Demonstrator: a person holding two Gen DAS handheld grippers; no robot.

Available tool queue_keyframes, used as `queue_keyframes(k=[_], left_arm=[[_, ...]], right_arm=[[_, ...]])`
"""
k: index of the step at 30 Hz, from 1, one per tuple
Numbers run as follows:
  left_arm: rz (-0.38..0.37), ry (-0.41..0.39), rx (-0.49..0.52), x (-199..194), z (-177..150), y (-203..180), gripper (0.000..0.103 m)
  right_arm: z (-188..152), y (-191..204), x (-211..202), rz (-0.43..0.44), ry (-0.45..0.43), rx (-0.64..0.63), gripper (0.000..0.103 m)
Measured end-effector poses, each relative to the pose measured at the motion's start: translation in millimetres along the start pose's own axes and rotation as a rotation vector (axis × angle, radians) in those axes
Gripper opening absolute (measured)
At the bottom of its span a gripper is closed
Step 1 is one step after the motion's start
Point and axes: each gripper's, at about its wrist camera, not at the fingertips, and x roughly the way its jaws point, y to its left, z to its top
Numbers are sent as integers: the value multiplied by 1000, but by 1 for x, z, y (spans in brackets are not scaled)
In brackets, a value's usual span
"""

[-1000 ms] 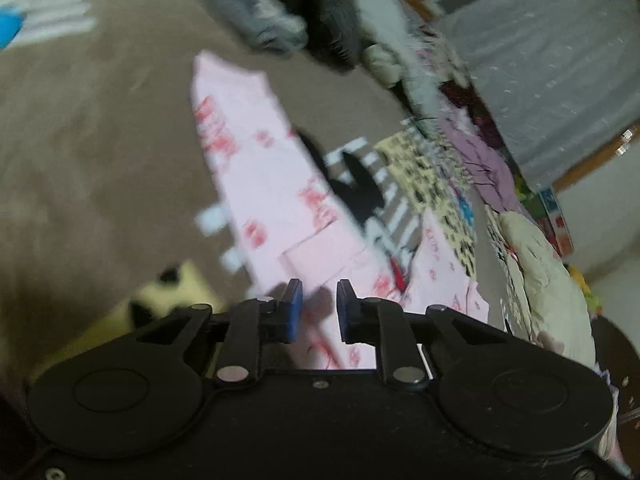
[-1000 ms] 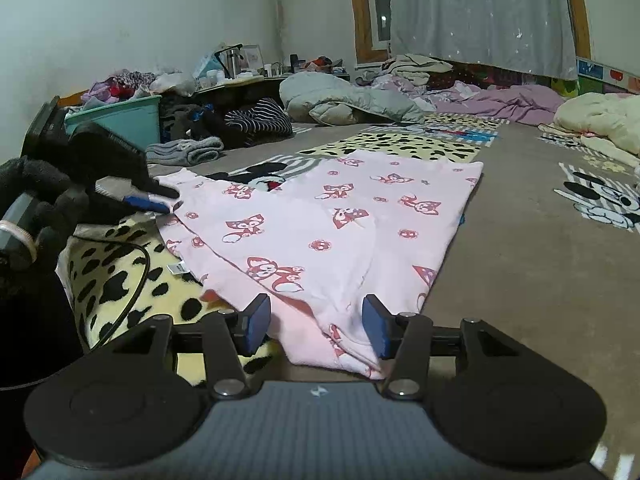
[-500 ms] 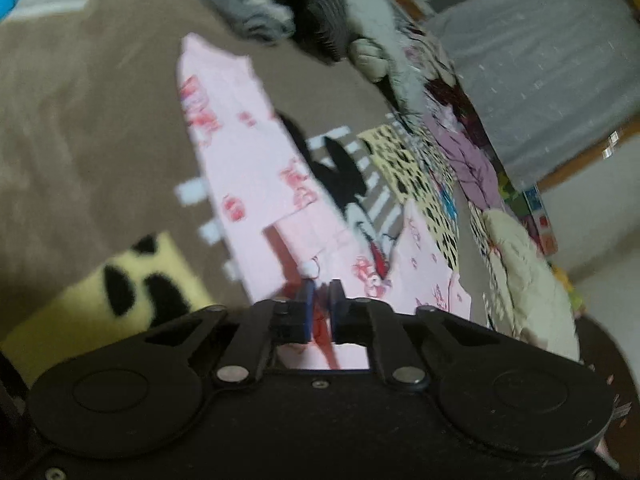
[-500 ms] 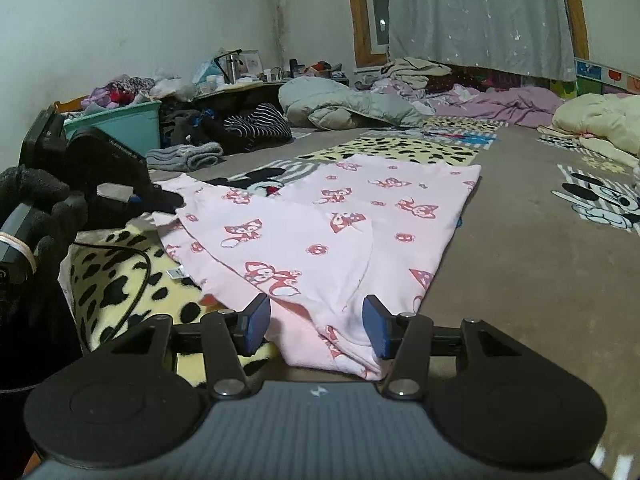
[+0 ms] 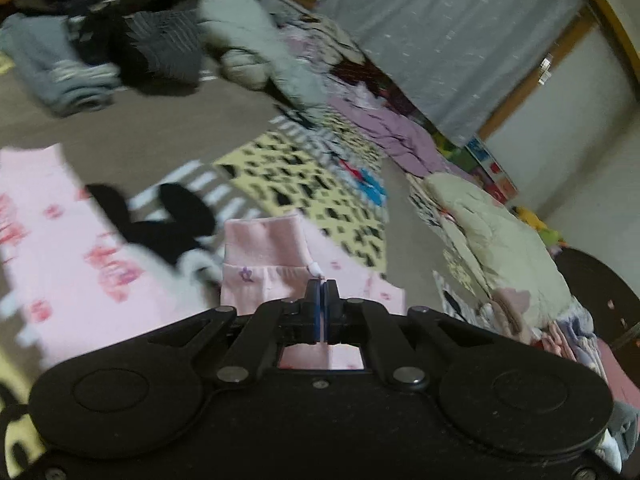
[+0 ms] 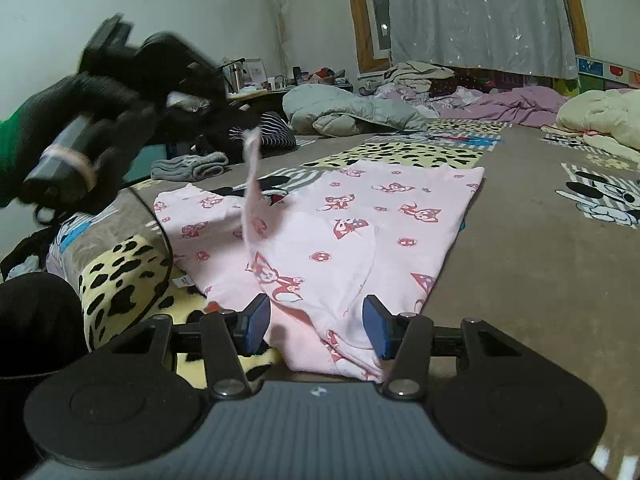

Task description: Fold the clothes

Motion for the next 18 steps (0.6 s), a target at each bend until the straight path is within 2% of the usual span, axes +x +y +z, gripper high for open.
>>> queue_keyframes(k=[9,18], left_arm=[[-104,75,82,67,5,-68,0],[-104,165,155,131,-15,-97,0]], right_arm=[[1,-3,-4,27,-13,26,52],[1,-10,-1,54,2,77,51]])
